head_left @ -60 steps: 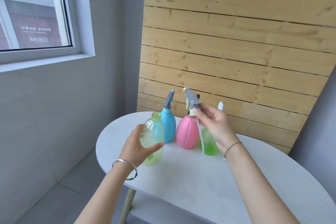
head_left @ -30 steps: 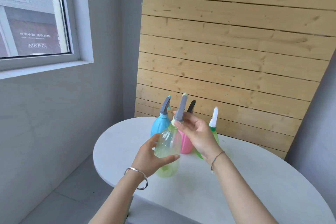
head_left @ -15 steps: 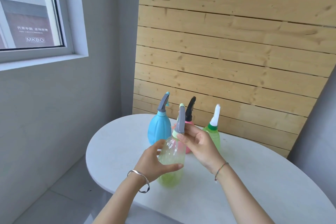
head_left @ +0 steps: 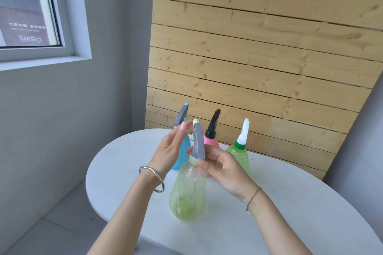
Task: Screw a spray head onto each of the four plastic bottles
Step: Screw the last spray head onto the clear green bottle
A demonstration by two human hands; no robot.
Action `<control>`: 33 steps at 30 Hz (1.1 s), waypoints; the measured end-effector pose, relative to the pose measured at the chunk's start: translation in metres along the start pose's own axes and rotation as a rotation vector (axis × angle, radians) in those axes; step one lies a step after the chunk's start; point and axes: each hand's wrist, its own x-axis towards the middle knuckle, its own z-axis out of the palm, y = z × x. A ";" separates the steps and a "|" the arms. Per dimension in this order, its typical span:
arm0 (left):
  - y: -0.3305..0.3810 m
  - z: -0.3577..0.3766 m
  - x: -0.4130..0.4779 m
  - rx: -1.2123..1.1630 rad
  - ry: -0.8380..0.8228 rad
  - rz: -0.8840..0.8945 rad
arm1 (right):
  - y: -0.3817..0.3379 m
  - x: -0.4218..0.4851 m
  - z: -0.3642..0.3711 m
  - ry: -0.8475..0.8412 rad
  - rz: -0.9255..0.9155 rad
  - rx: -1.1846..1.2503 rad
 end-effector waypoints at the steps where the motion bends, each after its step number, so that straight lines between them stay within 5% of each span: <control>1: 0.001 0.004 0.002 -0.012 0.022 0.032 | 0.001 0.000 0.000 -0.003 -0.004 0.004; 11: 0.012 -0.004 0.000 0.157 0.201 0.252 | 0.014 0.001 0.003 0.162 -0.081 0.049; 15: 0.011 0.004 -0.004 0.166 0.146 0.329 | 0.022 0.002 0.016 0.270 -0.121 0.051; 21: 0.010 0.008 -0.004 0.154 0.117 0.390 | 0.021 -0.003 0.016 0.106 -0.008 0.229; 26: 0.009 0.009 -0.002 0.179 0.087 0.387 | 0.024 -0.003 0.023 0.281 -0.039 0.185; 33: 0.010 0.006 -0.002 0.172 0.078 0.370 | 0.024 -0.005 0.019 0.175 -0.013 0.243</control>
